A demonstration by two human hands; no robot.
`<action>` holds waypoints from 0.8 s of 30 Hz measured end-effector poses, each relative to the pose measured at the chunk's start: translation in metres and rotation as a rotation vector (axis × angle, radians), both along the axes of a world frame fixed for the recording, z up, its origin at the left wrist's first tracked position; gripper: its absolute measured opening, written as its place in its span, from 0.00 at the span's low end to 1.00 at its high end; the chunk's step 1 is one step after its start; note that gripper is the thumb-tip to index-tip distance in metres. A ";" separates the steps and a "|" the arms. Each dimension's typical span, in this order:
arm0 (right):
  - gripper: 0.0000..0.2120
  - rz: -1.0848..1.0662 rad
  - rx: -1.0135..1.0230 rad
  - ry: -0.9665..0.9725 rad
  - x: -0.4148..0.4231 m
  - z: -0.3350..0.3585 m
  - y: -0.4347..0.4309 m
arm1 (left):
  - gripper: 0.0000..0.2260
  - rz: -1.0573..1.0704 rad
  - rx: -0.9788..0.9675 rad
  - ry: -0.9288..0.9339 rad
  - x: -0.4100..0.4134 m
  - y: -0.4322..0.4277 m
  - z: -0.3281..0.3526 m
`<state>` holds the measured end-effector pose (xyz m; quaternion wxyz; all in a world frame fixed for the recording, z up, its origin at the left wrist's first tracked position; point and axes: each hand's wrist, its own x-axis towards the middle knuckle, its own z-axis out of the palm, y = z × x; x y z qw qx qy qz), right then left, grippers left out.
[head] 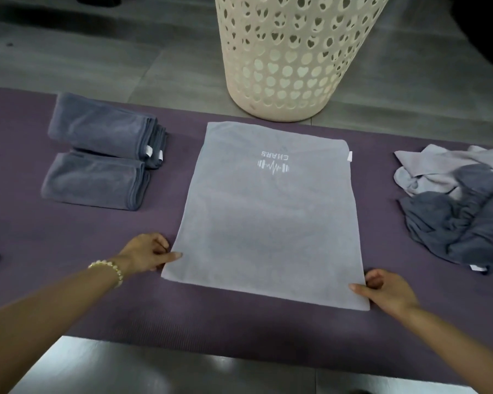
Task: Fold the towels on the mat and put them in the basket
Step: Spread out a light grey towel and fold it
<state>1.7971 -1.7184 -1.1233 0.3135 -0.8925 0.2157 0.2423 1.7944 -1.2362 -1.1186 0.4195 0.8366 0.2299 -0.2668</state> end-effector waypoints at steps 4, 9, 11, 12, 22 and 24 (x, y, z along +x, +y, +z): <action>0.16 -0.096 0.025 0.036 0.003 0.002 0.006 | 0.17 -0.053 -0.033 0.075 -0.002 -0.011 0.000; 0.11 -0.218 0.267 0.191 0.004 0.007 0.012 | 0.16 -0.106 -0.063 0.138 0.003 -0.026 0.006; 0.13 -0.191 0.291 0.208 0.004 0.010 0.009 | 0.17 -0.083 -0.163 0.217 0.008 -0.022 0.012; 0.13 -0.177 0.309 0.223 0.005 0.013 0.006 | 0.17 -0.080 -0.201 0.260 0.010 -0.020 0.015; 0.04 -0.503 0.764 0.148 0.089 0.060 -0.006 | 0.09 0.182 -0.324 0.332 0.082 -0.005 0.069; 0.04 -0.572 0.881 -0.008 0.117 0.070 0.003 | 0.07 0.482 -0.594 0.084 0.108 -0.013 0.083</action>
